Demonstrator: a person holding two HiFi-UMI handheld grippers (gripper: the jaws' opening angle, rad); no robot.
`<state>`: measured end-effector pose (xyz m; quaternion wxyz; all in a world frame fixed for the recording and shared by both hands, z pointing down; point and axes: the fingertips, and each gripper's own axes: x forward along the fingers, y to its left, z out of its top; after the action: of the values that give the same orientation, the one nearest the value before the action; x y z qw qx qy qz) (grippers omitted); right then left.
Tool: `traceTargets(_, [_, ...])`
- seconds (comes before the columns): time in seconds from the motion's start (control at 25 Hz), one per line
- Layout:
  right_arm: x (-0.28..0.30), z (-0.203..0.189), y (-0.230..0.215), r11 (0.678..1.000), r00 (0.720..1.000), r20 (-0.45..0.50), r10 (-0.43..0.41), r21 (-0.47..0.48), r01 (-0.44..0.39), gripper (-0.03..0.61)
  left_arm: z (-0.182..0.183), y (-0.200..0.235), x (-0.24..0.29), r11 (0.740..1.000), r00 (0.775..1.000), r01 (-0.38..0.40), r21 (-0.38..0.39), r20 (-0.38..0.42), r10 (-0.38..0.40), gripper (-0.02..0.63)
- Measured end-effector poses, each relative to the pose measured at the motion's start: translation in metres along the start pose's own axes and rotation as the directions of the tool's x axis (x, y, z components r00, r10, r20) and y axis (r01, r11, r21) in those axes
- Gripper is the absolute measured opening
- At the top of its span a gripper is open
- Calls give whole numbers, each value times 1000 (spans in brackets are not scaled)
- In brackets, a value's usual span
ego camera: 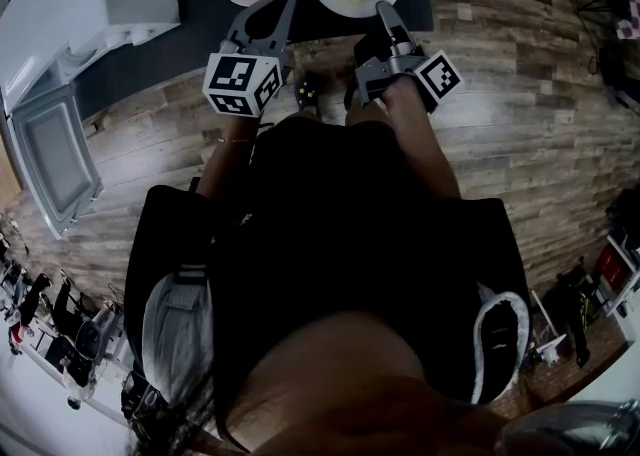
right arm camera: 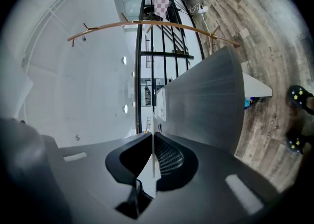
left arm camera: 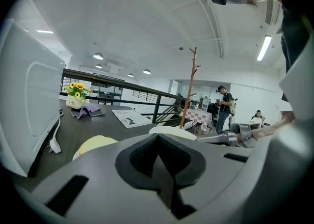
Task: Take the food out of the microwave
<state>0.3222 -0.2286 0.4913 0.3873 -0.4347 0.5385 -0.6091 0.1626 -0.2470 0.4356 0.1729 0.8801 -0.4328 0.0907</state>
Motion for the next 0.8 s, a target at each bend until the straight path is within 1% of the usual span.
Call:
traceTargets(0.24, [5, 2, -7, 1000, 1000, -11, -11, 2, 11, 14, -2, 3, 4, 1000, 1000, -12, -2, -5, 12, 6])
traceTargets(0.8, [18, 2, -21, 997, 997, -15, -71, 26, 71, 14, 0, 18, 7, 999, 999, -35, -13, -13, 35, 8])
